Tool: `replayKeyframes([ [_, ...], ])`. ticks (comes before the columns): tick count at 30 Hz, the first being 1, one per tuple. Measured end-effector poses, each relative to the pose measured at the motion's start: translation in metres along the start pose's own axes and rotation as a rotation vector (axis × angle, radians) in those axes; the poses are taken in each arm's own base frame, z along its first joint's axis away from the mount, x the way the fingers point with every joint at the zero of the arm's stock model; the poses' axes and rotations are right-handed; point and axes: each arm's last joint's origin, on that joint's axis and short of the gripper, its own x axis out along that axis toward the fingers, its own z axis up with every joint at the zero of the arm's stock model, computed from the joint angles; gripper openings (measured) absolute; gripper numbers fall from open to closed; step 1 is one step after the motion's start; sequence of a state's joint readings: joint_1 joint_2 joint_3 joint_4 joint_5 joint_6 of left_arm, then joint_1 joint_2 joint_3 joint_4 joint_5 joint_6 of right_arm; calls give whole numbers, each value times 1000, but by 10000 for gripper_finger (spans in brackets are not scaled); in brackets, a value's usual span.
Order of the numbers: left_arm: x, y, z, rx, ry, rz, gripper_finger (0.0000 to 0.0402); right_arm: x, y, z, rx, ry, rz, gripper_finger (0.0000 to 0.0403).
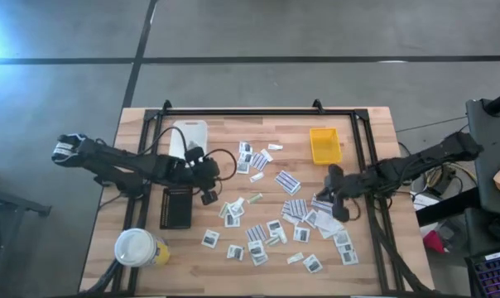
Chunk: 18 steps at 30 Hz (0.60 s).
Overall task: Pick & Place First Aid Supplies
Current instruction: Put the blue bandage pack into the yellow bin
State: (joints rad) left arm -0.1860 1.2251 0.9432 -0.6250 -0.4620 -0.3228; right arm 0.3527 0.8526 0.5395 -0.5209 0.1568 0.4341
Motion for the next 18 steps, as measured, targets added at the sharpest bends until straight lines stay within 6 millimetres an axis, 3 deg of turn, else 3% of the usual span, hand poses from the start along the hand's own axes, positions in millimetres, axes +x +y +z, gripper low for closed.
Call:
replayKeyframes([
  [8,3,-9,0,21,-14,-20,112,29,23,-4,-177,111,-123,43],
  [18,8,-11,-1,38,6,-13,112,60,40,15,-513,204,-255,43],
])
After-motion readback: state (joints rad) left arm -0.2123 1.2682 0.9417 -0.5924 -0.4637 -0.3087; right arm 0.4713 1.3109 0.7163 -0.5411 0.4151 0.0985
